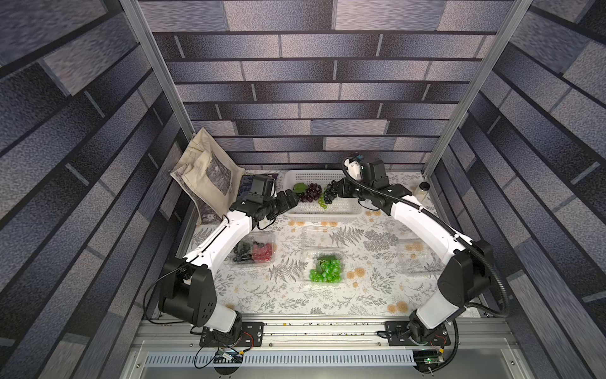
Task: Pack grapes into containers
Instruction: Pick up the grape from the basket, then place the grape into the packing box.
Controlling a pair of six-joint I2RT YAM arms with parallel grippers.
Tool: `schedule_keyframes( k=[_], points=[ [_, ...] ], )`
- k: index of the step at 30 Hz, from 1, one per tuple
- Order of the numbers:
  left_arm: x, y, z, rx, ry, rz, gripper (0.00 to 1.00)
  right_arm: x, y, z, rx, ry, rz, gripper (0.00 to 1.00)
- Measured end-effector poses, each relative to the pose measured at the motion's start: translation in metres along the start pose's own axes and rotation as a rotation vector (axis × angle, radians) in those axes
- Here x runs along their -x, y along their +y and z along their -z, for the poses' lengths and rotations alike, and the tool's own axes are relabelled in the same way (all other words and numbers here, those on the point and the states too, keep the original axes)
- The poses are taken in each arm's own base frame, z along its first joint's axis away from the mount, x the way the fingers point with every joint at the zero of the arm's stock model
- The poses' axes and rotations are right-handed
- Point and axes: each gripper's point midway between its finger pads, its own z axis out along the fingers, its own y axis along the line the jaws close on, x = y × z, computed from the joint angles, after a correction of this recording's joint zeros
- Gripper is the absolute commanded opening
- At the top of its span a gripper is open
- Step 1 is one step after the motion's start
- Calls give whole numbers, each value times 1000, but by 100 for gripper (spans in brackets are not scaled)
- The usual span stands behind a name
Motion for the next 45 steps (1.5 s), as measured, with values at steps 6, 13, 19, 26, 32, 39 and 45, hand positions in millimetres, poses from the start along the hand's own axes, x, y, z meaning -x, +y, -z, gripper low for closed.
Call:
schedule_keyframes(
  k=[6,13,19,26,32,39,45],
  points=[
    [-12,-7,18,-13,-24,-23,88,-34,42,32,63,33,52,0],
    [-31,-15,37,-25,-45,-60,89,-89,62,53,90,108,78,0],
    [-48,-15,44,-19,-45,-78,89,-143,69,59,99,191,75,0],
    [-61,-11,45,1,-40,-78,89,-193,78,55,102,276,77,0],
    [-63,-13,51,-2,-45,-84,89,-204,85,49,108,273,65,0],
    [-65,-11,55,0,-51,-85,89,-224,89,33,105,305,55,0],
    [-67,-8,54,8,-44,-84,89,-236,92,18,102,329,43,0]
  ],
)
